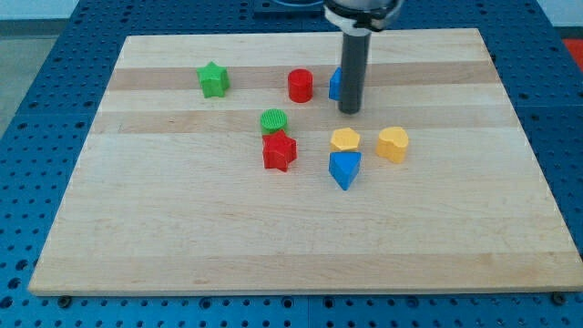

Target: Move the blue cube to the left side slightly

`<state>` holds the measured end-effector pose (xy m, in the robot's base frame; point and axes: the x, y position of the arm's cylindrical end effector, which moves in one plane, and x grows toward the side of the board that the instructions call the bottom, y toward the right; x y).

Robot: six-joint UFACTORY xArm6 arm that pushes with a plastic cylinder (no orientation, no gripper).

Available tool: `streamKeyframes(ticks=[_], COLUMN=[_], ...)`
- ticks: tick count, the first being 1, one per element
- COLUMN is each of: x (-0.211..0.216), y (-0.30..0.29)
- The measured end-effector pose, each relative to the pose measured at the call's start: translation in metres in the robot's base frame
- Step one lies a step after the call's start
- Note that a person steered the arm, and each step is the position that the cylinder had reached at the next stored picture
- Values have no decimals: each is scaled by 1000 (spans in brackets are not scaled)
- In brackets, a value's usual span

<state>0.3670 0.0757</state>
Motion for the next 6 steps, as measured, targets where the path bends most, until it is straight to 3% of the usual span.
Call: streamKeyframes(ticks=[6], x=[-58], y=[18])
